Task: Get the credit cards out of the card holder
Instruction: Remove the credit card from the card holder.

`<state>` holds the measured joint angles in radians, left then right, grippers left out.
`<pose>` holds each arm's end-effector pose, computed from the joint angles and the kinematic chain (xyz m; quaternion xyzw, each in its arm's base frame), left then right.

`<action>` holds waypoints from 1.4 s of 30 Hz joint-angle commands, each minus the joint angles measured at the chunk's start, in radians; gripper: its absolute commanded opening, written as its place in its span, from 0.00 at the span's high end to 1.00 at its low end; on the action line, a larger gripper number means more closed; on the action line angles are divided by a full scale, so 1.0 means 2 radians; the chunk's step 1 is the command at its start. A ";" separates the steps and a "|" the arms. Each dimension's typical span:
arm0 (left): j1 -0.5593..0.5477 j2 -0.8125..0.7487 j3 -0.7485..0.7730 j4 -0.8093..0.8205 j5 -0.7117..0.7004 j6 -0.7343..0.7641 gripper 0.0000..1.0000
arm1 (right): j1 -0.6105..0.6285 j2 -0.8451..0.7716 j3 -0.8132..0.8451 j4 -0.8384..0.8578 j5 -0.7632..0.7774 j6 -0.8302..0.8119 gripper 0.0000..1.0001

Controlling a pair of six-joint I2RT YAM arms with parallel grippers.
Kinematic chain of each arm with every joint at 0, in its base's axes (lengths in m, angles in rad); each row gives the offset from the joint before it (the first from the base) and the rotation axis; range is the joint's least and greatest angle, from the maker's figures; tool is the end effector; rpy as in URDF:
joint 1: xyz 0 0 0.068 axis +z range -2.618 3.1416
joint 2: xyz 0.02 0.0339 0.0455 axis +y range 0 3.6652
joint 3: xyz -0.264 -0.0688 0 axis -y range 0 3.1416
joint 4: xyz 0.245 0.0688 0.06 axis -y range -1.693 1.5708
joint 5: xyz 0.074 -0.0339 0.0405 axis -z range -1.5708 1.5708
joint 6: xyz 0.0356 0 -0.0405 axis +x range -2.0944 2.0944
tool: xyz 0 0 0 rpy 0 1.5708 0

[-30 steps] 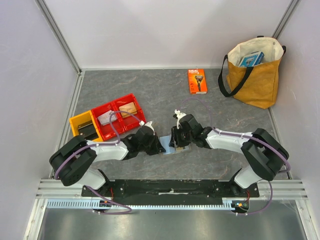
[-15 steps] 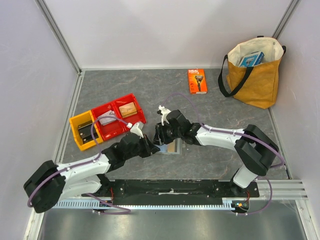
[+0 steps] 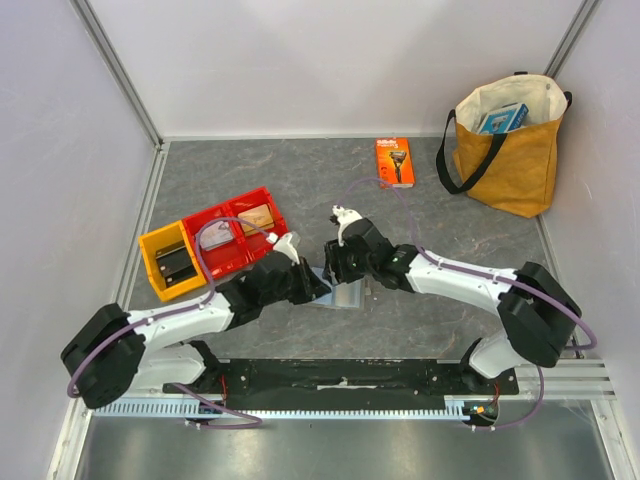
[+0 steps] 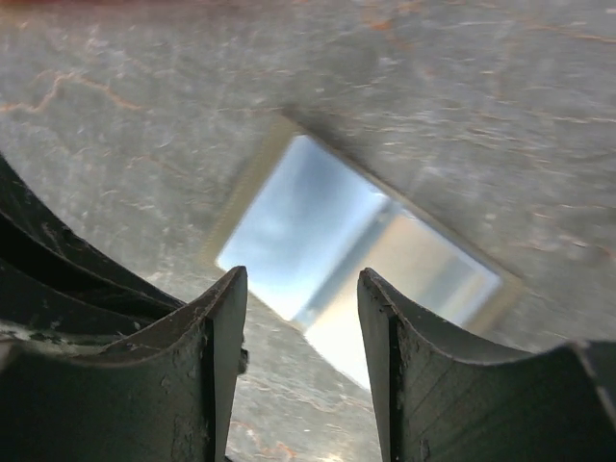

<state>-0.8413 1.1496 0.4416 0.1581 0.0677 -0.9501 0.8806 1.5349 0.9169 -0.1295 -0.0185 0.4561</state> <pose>0.1519 -0.1735 0.1834 -0.0309 0.8716 -0.3996 0.2821 0.2066 0.2513 0.2098 -0.1967 0.8951 0.2546 0.3088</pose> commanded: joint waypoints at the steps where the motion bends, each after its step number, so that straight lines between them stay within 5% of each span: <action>1: 0.002 0.043 0.050 -0.030 -0.031 0.038 0.84 | -0.028 -0.033 -0.034 -0.033 0.053 0.000 0.43; 13: 0.034 0.129 0.036 -0.044 -0.031 0.019 0.90 | -0.034 -0.023 -0.080 0.006 0.024 0.030 0.41; 35: 0.034 0.138 0.001 -0.009 0.000 -0.010 0.93 | -0.034 -0.004 -0.084 0.022 0.004 0.045 0.44; 42: 0.034 0.103 0.016 -0.068 -0.054 0.015 0.93 | -0.034 -0.010 -0.086 0.013 0.020 0.046 0.44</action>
<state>-0.7734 1.3987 0.4671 0.1482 0.0502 -0.9592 0.8104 1.5219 0.7528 -0.1055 -0.0135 0.5362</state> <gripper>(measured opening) 0.073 0.561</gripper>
